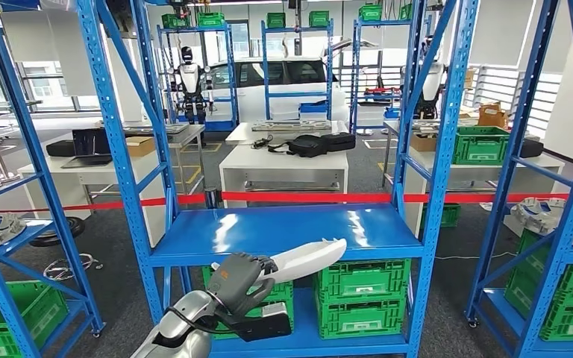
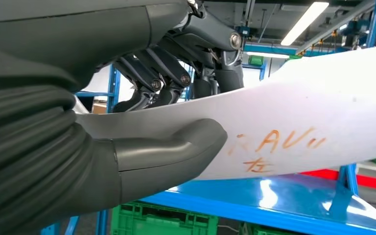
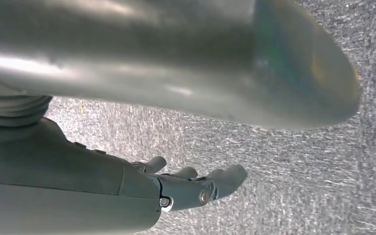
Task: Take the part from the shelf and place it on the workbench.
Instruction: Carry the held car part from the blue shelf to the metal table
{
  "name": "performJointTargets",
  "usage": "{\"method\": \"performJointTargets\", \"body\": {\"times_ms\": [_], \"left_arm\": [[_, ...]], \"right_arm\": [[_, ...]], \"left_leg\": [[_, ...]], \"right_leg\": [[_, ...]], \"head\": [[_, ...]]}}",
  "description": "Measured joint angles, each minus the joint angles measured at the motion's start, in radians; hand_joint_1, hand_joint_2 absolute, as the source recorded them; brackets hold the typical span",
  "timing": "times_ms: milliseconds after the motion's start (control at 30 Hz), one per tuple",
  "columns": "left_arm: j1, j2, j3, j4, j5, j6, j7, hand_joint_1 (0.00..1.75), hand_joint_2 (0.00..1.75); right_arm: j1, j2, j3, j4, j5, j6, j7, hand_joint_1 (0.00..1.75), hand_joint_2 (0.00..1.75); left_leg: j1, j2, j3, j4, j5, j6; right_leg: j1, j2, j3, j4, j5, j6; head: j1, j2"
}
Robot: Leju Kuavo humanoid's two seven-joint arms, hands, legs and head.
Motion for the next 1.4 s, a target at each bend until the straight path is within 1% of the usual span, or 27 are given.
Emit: {"method": "performJointTargets", "body": {"times_ms": [67,133,167,200,233,267,333,400,467,533,600,667,700,733,767,833,900,967,1000,1067,1100,1133,1200,1233,1267,1333,1400], "left_arm": [[0.0,0.002,0.0,0.0,0.0,0.001,0.002,1.75,1.75],[0.003,0.003,-0.001,0.001,0.0,0.001,0.003,1.75,1.75],[0.007,0.004,-0.001,0.002,0.0,0.002,0.004,1.75,1.75],[0.01,0.006,-0.001,0.002,0.0,0.002,0.005,1.75,1.75],[0.011,0.007,-0.001,0.002,0.0,0.002,0.006,1.75,1.75],[0.011,0.007,-0.001,0.002,0.0,0.003,0.007,1.75,1.75],[0.007,0.007,-0.001,-0.002,0.0,0.005,0.008,1.75,1.75],[0.003,0.005,-0.001,-0.005,0.0,0.006,0.008,1.75,1.75],[0.004,0.006,-0.001,-0.006,0.0,0.007,0.008,1.75,1.75],[0.003,0.007,-0.001,-0.007,0.0,0.007,0.009,1.75,1.75],[0.002,0.003,-0.002,-0.008,0.0,0.005,0.01,1.75,1.75],[0.007,-0.001,-0.002,-0.007,0.0,0.0,0.011,1.75,1.75],[0.01,-0.001,-0.002,-0.006,0.0,-0.002,0.012,1.75,1.75],[0.012,-0.001,-0.002,-0.006,0.0,-0.005,0.014,1.75,1.75],[0.012,-0.001,-0.002,-0.005,-0.001,-0.006,0.015,1.75,1.75],[0.01,-0.001,-0.002,-0.006,-0.002,-0.008,0.018,1.75,1.75],[0.008,-0.002,-0.002,-0.007,-0.006,-0.011,0.018,1.75,1.75],[0.008,0.001,-0.002,-0.008,-0.01,-0.015,0.013,1.75,1.75],[0.007,0.005,-0.002,-0.009,-0.01,-0.016,0.011,1.75,1.75],[0.005,0.01,-0.002,-0.011,-0.011,-0.017,0.008,1.75,1.75],[0.005,0.01,-0.003,-0.013,-0.011,-0.019,0.008,1.75,1.75],[0.005,0.01,-0.003,-0.013,-0.011,-0.022,0.007,1.75,1.75],[0.009,0.011,-0.003,-0.014,-0.012,-0.031,0.009,1.75,1.75],[0.01,0.011,-0.003,-0.014,-0.014,-0.035,0.011,1.75,1.75],[0.011,0.011,-0.003,-0.016,-0.017,-0.04,0.014,1.75,1.75],[0.008,0.011,-0.003,-0.023,-0.021,-0.046,0.02,1.75,1.75],[0.003,0.007,-0.003,-0.032,-0.024,-0.05,0.025,1.75,1.75]], "right_arm": [[-0.001,0.0,0.0,0.0,0.0,0.0,-0.001,0.0,0.0],[0.0,0.0,0.0,0.0,0.0,0.0,-0.001,0.0,0.0],[0.0,0.0,0.0,0.0,0.0,0.0,-0.001,0.0,0.0],[-0.001,0.0,0.0,0.0,0.001,0.0,-0.001,0.0,0.0],[-0.001,0.0,0.0,0.0,0.001,0.0,-0.001,0.0,0.0],[-0.001,0.0,0.0,0.0,0.001,0.0,-0.001,0.0,0.0],[-0.001,0.0,0.0,0.0,0.001,0.0,-0.001,0.0,0.0],[-0.001,0.0,0.0,0.0,0.001,0.001,-0.001,0.0,0.0],[-0.003,0.0,0.0,0.0,0.002,0.002,-0.001,0.0,0.0],[-0.005,0.0,0.0,0.0,0.002,0.003,-0.001,0.0,0.0],[-0.005,0.0,0.0,0.0,0.002,0.003,-0.001,0.0,0.0],[-0.004,-0.002,0.0,0.0,0.002,0.003,0.0,0.0,0.0],[-0.003,-0.002,0.0,0.0,0.002,0.003,0.0,0.0,0.0],[-0.003,-0.003,0.0,0.0,0.002,0.003,0.0,0.0,0.0],[-0.003,-0.003,0.0,0.0,0.002,0.003,0.0,0.0,0.0],[-0.004,-0.003,0.0,0.0,0.002,0.003,-0.001,0.0,0.0],[-0.004,-0.004,0.0,0.0,0.003,0.003,0.0,0.0,0.0],[-0.006,-0.005,0.0,0.0,0.003,0.004,-0.001,0.0,0.0],[-0.007,-0.005,0.0,0.0,0.003,0.004,-0.002,0.0,0.0],[-0.009,-0.006,0.0,0.0,0.003,0.004,-0.004,0.0,0.0],[-0.009,-0.007,0.0,0.0,0.003,0.004,-0.005,0.0,0.0],[-0.008,-0.008,0.0,0.0,0.003,0.004,-0.007,0.0,0.0],[-0.007,-0.009,0.0,0.0,0.003,0.004,-0.011,0.0,0.0],[-0.008,-0.009,0.0,0.0,0.003,0.004,-0.013,0.0,0.0],[-0.009,-0.01,0.0,0.0,0.003,0.005,-0.014,0.0,0.0],[-0.01,-0.01,0.0,0.0,0.002,0.006,-0.015,0.0,0.0],[-0.01,-0.012,0.0,0.0,0.0,0.007,-0.015,0.0,0.0]], "left_leg": [[0.003,0.004,-0.038,0.079,-0.048,-0.011],[0.005,0.008,-0.099,0.212,-0.108,-0.018],[0.005,0.009,-0.119,0.259,-0.121,-0.019],[0.005,0.011,-0.123,0.27,-0.115,-0.018],[0.005,0.014,-0.107,0.24,-0.092,-0.015],[0.004,0.026,-0.073,0.175,-0.058,-0.01],[-0.005,0.068,-0.004,0.038,-0.012,0.003],[-0.014,0.083,0.019,-0.016,-0.003,0.014],[-0.013,0.058,0.017,-0.022,0.006,0.026],[-0.007,0.037,0.017,-0.031,0.017,0.039],[-0.004,0.017,0.015,-0.034,0.024,0.047],[-0.005,-0.007,0.011,-0.032,0.026,0.051],[-0.005,-0.02,0.009,-0.03,0.026,0.051],[-0.004,-0.033,0.008,-0.027,0.026,0.05],[-0.003,-0.046,0.008,-0.023,0.025,0.048],[-0.001,-0.071,0.002,-0.012,0.022,0.039],[-0.001,-0.094,-0.006,-0.009,0.024,0.026],[0.001,-0.114,-0.013,-0.014,0.03,0.012],[0.0,-0.107,-0.017,-0.01,0.028,0.006],[-0.003,-0.058,-0.048,0.046,-0.005,-0.003],[-0.003,-0.026,-0.074,0.103,-0.034,-0.007],[-0.001,-0.006,-0.108,0.172,-0.065,-0.011],[0.005,0.008,-0.153,0.264,-0.09,-0.016],[0.007,0.012,-0.149,0.258,-0.076,-0.017],[0.008,0.019,-0.125,0.212,-0.047,-0.016],[0.002,0.061,-0.048,0.069,0.01,-0.008],[-0.007,0.089,-0.007,-0.012,0.028,0.006]], "right_leg": [[-0.002,-0.014,0.001,-0.003,0.002,-0.012],[0.0,-0.029,0.0,-0.004,0.002,-0.017],[0.001,-0.036,0.0,-0.004,0.001,-0.017],[0.002,-0.044,0.0,-0.004,0.001,-0.018],[0.003,-0.052,0.001,-0.003,0.001,-0.018],[0.003,-0.061,0.001,-0.003,0.001,-0.018],[0.008,-0.078,0.003,-0.003,0.001,-0.014],[0.012,-0.098,0.004,-0.004,0.002,-0.006],[0.012,-0.112,0.007,-0.007,0.002,0.006],[0.008,-0.08,-0.003,0.019,-0.02,0.017],[0.006,-0.028,-0.049,0.122,-0.08,0.022],[0.007,-0.01,-0.106,0.245,-0.129,0.025],[0.007,-0.008,-0.117,0.268,-0.128,0.026],[0.007,-0.006,-0.108,0.25,-0.109,0.026],[0.005,0.0,-0.079,0.193,-0.075,0.026],[-0.002,0.039,-0.012,0.061,-0.027,0.026],[-0.002,0.061,0.016,0.004,-0.02,0.021],[-0.001,0.04,0.017,0.0,-0.017,0.011],[-0.002,0.029,0.018,-0.003,-0.014,0.003],[-0.006,0.005,0.021,-0.01,-0.01,-0.011],[-0.004,-0.007,0.022,-0.011,-0.011,-0.015],[-0.003,-0.021,0.022,-0.011,-0.012,-0.018],[-0.002,-0.048,0.022,-0.011,-0.014,-0.019],[-0.002,-0.062,0.023,-0.01,-0.015,-0.019],[-0.002,-0.074,0.025,-0.01,-0.016,-0.017],[0.001,-0.096,0.032,-0.01,-0.021,-0.011],[0.007,-0.118,0.038,-0.011,-0.026,0.0]], "head": [[-0.002,0.0],[-0.003,0.0],[-0.003,0.0],[-0.003,0.0],[-0.003,0.0],[-0.004,0.0],[-0.004,0.0],[-0.003,0.0],[-0.002,0.0],[-0.002,0.0],[-0.001,0.0],[0.0,0.0],[0.001,0.0],[0.001,0.0],[0.001,0.0],[0.001,0.0],[0.001,0.0],[0.001,0.0],[0.001,0.0],[-0.002,0.0],[-0.004,0.0],[-0.005,0.0],[-0.005,0.0],[-0.005,0.0],[-0.006,0.0],[-0.006,0.0],[-0.006,0.0]]}}
